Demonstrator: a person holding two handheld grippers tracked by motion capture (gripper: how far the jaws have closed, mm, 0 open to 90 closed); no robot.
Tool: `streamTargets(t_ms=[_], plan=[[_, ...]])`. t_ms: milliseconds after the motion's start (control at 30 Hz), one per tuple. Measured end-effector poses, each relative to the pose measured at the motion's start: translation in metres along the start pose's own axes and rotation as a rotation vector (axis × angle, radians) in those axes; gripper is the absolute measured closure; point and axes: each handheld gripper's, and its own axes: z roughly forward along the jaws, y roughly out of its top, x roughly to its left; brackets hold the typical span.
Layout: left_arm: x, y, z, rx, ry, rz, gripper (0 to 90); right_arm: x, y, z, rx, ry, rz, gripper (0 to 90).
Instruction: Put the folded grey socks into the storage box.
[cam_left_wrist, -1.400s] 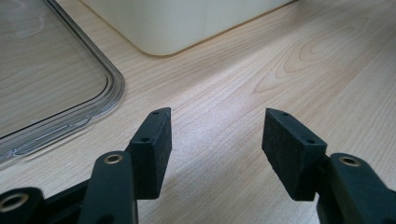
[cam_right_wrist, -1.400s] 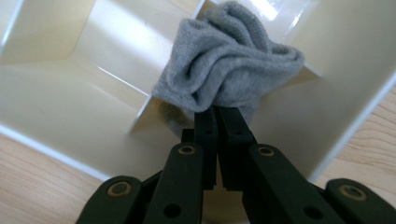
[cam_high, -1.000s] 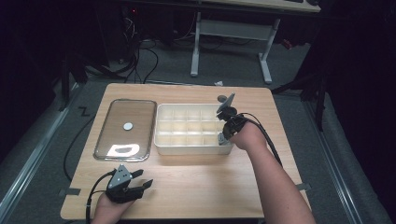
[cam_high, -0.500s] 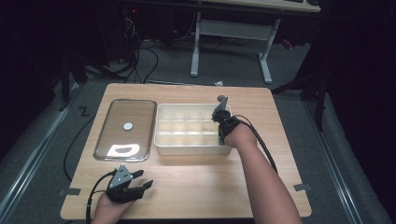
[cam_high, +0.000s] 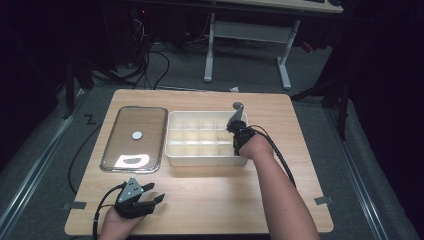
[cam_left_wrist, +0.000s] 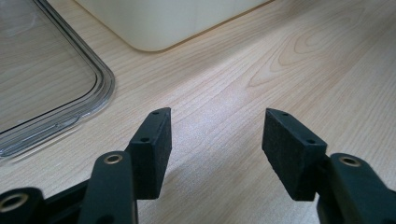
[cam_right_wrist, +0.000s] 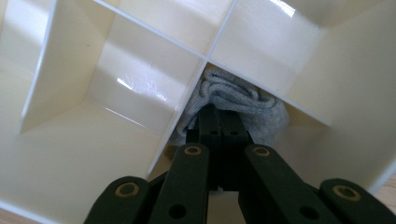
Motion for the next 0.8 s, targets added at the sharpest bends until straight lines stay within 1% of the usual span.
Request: streamTargets(t_ms=[33, 67, 100, 133, 200, 267, 367, 467, 567, 600, 633, 667, 700, 767, 800], plan=[[0.0, 0.0, 0.0, 0.001, 0.001, 0.0, 43.1, 0.0, -0.001, 0.0, -0.001, -0.001, -0.009, 90.0], [0.0, 0.0, 0.0, -0.001, 0.001, -0.001, 43.1, 0.001, -0.002, -0.001, -0.006, -0.003, 0.0, 90.0], [0.0, 0.0, 0.0, -0.002, 0.001, 0.0, 43.0, 0.0, -0.003, -0.001, -0.012, -0.002, -0.012, 90.0], [0.0, 0.0, 0.0, -0.001, 0.0, 0.001, 43.0, 0.001, -0.004, -0.002, -0.017, -0.006, -0.01, 90.0], [0.0, 0.0, 0.0, -0.005, 0.003, 0.001, 43.1, 0.0, -0.006, -0.004, -0.031, -0.007, -0.023, 89.6], [0.0, 0.0, 0.0, -0.008, 0.005, 0.001, 43.1, -0.002, -0.009, -0.009, -0.045, 0.0, -0.031, 85.6], [0.0, 0.001, -0.001, -0.01, 0.004, 0.002, 43.1, -0.003, -0.015, -0.018, -0.081, 0.006, -0.027, 82.2], [0.0, 0.001, -0.001, -0.009, 0.004, 0.013, 43.1, -0.007, -0.023, -0.03, -0.148, 0.008, -0.021, 78.7], [0.0, 0.002, -0.001, -0.013, 0.002, 0.009, 43.3, -0.007, -0.03, -0.037, -0.197, 0.018, -0.025, 75.6], [0.0, 0.002, -0.001, -0.013, 0.003, 0.011, 43.2, -0.007, -0.031, -0.038, -0.205, 0.019, -0.019, 74.4], [0.0, 0.002, -0.002, -0.017, 0.004, 0.008, 43.3, -0.008, -0.033, -0.039, -0.22, 0.017, -0.027, 72.7], [0.0, 0.002, -0.002, -0.019, 0.005, 0.008, 43.4, -0.007, -0.035, -0.041, -0.236, 0.019, -0.013, 70.3], [0.0, 0.002, -0.002, -0.017, 0.008, 0.011, 43.4, -0.007, -0.036, -0.042, -0.262, 0.01, -0.017, 68.1], [0.0, 0.003, -0.003, -0.018, 0.009, 0.006, 43.3, -0.006, -0.039, -0.046, -0.312, 0.01, -0.01, 64.3], [0.0, 0.003, -0.003, -0.024, 0.011, 0.004, 43.3, -0.004, -0.04, -0.047, -0.322, 0.006, -0.001, 61.3]])
